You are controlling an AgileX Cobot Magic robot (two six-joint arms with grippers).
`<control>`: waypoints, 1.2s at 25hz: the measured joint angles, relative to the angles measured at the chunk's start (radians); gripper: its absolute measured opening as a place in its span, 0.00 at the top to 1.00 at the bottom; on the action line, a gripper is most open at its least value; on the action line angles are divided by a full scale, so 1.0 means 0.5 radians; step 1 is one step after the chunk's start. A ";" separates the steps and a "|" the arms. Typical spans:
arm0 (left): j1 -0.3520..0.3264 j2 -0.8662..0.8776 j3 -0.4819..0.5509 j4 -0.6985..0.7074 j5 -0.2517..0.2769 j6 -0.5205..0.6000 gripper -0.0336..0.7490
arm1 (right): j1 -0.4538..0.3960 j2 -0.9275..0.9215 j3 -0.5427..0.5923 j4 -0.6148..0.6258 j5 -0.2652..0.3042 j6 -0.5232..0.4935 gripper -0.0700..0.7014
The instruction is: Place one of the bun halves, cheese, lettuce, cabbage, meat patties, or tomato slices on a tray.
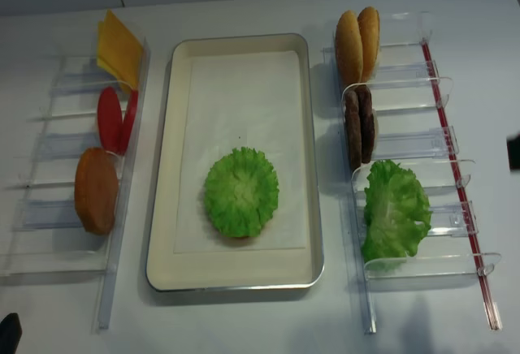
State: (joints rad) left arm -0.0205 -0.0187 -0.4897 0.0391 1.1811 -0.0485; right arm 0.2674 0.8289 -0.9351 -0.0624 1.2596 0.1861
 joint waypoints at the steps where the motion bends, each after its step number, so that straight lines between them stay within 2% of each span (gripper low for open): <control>1: 0.000 0.000 0.000 0.000 0.000 0.000 0.54 | 0.000 -0.066 0.057 0.016 0.000 0.004 0.31; 6: 0.000 0.000 0.000 0.000 0.000 0.000 0.54 | -0.012 -0.341 0.237 0.044 0.005 0.004 0.31; 16: 0.000 0.000 0.000 0.000 0.000 0.000 0.54 | -0.348 -0.768 0.272 0.044 0.012 -0.065 0.31; 22: 0.000 0.000 0.000 0.000 0.000 0.000 0.54 | -0.487 -1.047 0.438 0.057 0.023 -0.084 0.31; 30: 0.000 0.000 0.000 0.000 0.000 0.000 0.54 | -0.507 -1.282 0.710 0.141 0.029 -0.257 0.31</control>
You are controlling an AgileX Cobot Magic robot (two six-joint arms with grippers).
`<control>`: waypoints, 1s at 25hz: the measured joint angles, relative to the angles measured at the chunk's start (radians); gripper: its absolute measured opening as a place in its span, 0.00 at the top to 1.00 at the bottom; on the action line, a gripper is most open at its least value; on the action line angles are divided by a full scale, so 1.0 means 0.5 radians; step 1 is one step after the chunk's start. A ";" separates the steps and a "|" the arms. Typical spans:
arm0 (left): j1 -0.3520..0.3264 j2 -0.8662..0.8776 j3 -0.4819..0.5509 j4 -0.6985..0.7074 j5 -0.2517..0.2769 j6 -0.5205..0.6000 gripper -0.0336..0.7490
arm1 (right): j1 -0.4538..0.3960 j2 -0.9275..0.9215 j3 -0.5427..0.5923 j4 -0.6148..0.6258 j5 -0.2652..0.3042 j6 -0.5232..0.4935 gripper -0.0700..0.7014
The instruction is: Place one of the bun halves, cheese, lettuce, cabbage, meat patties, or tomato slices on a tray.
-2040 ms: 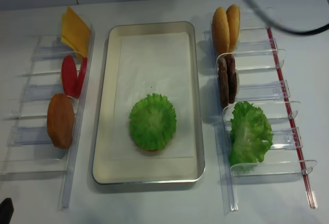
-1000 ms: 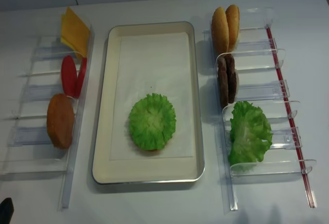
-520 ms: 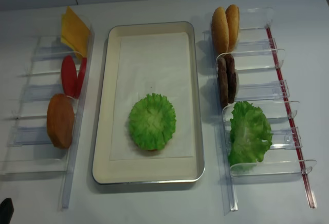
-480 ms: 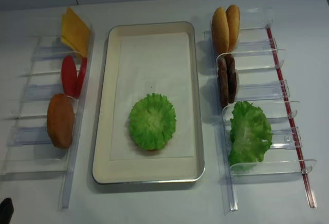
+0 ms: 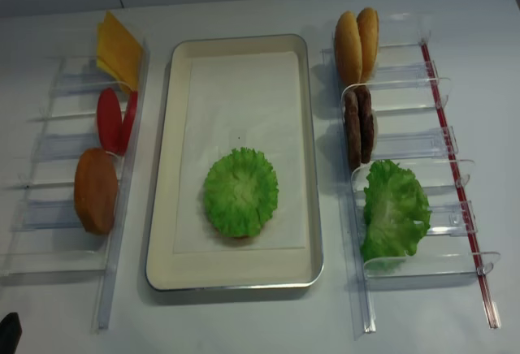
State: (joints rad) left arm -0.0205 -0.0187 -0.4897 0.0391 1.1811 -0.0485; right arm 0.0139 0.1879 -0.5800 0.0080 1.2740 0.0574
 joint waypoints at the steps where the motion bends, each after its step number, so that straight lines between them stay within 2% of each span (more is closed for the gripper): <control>1: 0.000 0.000 0.000 0.000 0.000 0.000 0.54 | -0.010 -0.037 0.031 0.003 -0.005 -0.020 0.31; 8: 0.000 0.000 0.000 0.000 0.000 0.000 0.54 | -0.175 -0.361 0.116 0.032 -0.121 -0.115 0.31; 14: 0.000 0.000 0.000 0.000 0.000 0.000 0.54 | -0.183 -0.409 0.199 0.162 -0.252 -0.234 0.31; 18: 0.000 0.000 0.000 0.000 0.000 0.000 0.54 | -0.183 -0.409 0.212 0.230 -0.265 -0.343 0.31; 25: 0.000 0.000 0.000 0.000 0.000 0.000 0.54 | -0.183 -0.409 0.212 0.243 -0.265 -0.356 0.31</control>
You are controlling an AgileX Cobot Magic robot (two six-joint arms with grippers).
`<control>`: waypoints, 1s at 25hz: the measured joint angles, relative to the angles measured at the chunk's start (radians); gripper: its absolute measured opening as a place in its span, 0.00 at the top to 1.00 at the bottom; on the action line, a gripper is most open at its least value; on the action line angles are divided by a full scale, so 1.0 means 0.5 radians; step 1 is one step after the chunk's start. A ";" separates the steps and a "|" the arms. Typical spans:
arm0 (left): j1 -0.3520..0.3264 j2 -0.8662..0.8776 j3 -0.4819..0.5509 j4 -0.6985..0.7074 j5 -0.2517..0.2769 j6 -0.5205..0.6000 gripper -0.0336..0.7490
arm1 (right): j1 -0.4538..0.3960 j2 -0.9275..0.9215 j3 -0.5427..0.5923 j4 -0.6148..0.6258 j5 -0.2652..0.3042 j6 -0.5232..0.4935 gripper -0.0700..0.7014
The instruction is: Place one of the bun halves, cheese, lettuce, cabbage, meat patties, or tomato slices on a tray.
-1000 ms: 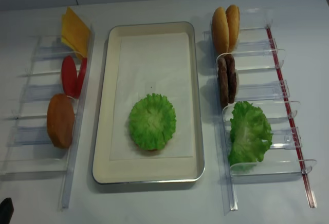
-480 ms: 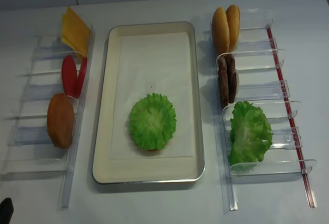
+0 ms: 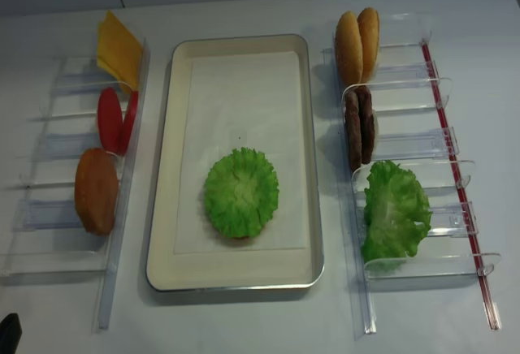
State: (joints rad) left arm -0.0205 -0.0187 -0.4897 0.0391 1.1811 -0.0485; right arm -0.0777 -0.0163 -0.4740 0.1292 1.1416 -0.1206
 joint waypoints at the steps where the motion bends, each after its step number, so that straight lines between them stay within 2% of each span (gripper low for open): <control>1: 0.000 0.000 0.000 0.000 0.000 0.000 0.54 | 0.000 0.000 0.000 0.000 0.000 0.000 0.31; 25: 0.000 0.000 0.000 0.000 0.000 0.000 0.54 | 0.000 0.000 0.000 0.004 -0.008 0.008 0.31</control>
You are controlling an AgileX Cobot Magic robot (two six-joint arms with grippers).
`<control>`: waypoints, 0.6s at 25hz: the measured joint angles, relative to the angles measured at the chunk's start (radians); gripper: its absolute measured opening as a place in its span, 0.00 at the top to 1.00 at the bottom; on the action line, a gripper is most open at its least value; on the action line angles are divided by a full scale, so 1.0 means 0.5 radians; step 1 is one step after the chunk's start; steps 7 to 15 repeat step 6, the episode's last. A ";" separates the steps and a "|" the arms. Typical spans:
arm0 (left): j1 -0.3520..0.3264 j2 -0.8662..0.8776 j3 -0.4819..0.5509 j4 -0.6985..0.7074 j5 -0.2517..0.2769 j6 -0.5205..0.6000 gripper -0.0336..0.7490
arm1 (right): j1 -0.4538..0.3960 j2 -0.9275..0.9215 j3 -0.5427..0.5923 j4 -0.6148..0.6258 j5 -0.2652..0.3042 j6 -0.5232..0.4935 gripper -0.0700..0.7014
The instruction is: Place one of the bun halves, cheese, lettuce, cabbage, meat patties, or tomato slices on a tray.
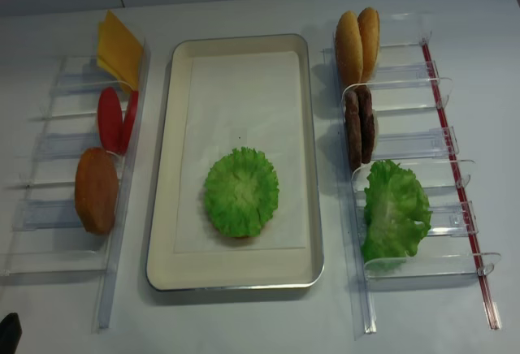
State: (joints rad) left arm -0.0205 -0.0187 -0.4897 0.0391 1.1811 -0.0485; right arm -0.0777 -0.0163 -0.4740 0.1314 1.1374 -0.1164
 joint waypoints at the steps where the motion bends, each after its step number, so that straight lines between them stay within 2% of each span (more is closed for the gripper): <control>1: 0.000 0.000 0.000 0.000 0.000 0.000 0.54 | 0.000 0.000 0.000 0.000 0.000 0.000 0.31; 15: 0.000 0.000 0.000 0.000 0.000 0.000 0.54 | 0.000 0.000 0.000 0.000 0.000 0.000 0.31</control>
